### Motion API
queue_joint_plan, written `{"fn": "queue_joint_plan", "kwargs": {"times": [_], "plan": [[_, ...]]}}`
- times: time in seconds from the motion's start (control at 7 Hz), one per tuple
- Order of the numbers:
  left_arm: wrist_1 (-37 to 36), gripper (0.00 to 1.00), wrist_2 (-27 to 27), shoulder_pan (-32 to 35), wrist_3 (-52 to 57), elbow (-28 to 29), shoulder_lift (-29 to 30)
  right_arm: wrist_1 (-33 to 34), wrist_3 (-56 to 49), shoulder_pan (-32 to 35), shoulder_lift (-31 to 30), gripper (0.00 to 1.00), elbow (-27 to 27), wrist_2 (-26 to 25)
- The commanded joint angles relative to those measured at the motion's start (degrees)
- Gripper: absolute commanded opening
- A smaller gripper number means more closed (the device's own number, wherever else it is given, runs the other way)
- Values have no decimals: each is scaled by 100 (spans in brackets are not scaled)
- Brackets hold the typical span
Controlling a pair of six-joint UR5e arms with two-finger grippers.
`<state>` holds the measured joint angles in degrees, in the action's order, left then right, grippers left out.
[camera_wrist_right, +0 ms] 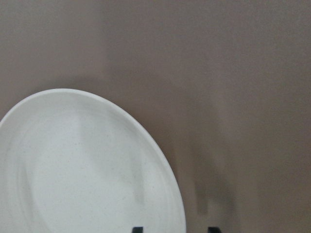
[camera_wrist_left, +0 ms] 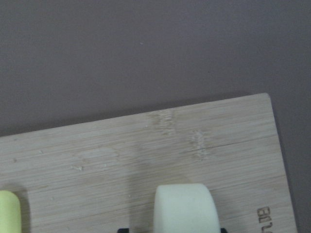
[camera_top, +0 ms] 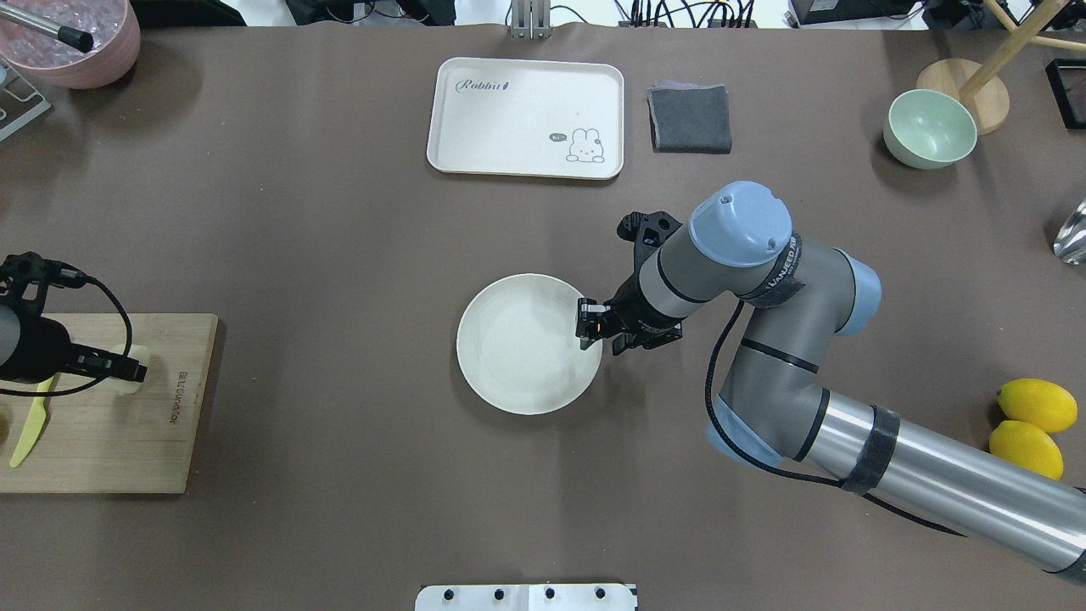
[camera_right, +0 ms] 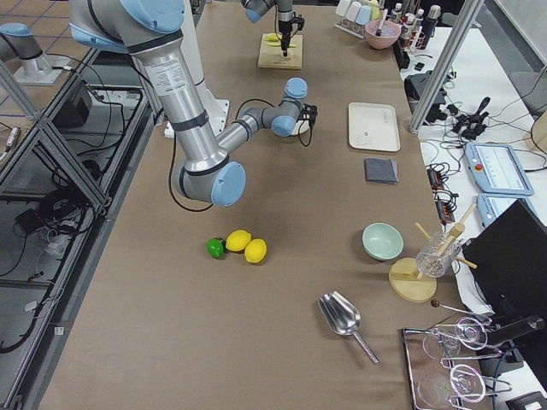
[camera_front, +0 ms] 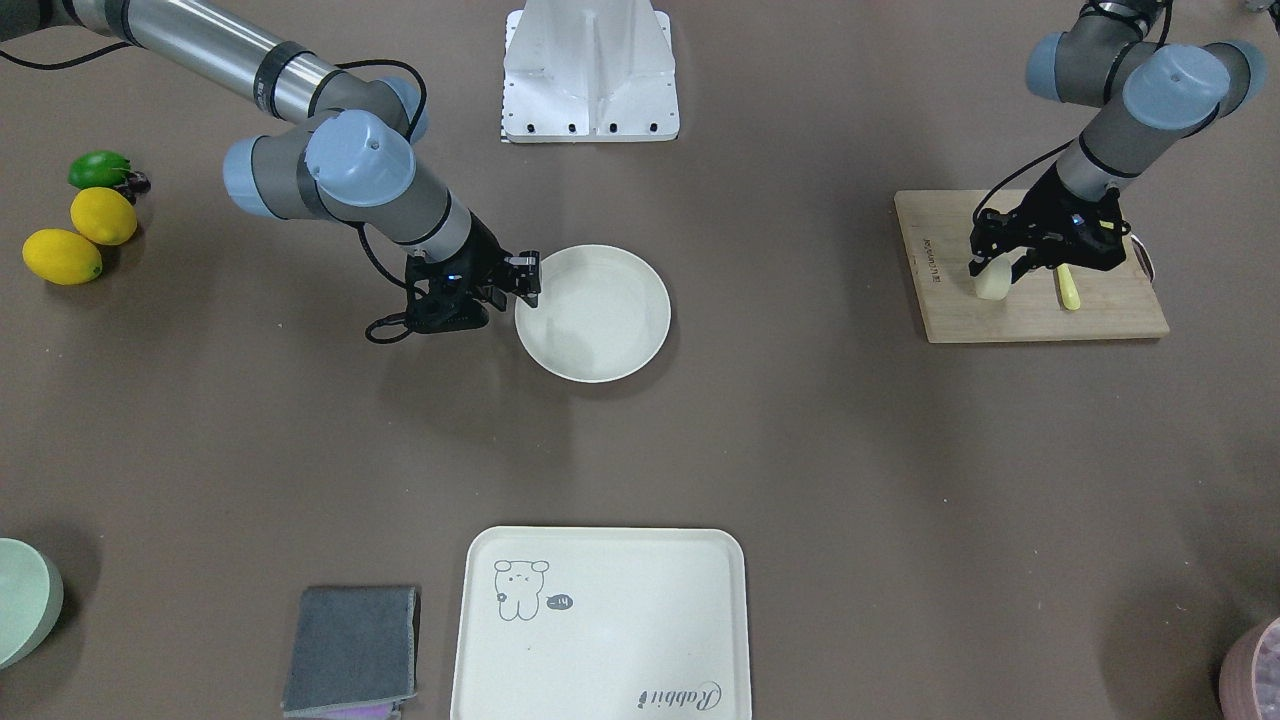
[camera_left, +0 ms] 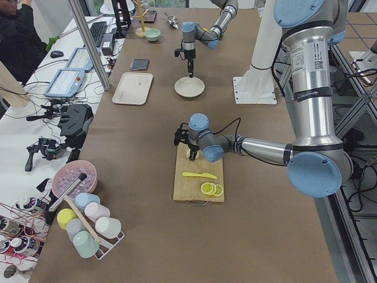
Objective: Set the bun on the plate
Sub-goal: 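Grasp and lift the white bun with the left gripper while the right arm withdraws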
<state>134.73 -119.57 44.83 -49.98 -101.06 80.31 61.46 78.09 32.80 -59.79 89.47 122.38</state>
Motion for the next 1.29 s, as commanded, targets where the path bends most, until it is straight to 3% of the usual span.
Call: {"fn": "queue_joint_plan", "kwargs": {"times": [0.0,0.29,0.71,0.86,1.14], "plan": [[27,47,-22,-1,6,-159,11,6,5,182,-58,100,123,127],[27,44,-66,-1,-20,-273,151,6,-13,437,-260,100,246,443],[-43,44,-49,-71,-896,-274,1439,41,-833,1428,-1023,100,414,1269],[-347,44,-14,-263,-1204,-257,1931,76,-1361,1701,-1252,100,336,1314],[-1907,44,387,-745,-1679,-248,3309,94,-2416,2272,-1805,100,291,1323]]}}
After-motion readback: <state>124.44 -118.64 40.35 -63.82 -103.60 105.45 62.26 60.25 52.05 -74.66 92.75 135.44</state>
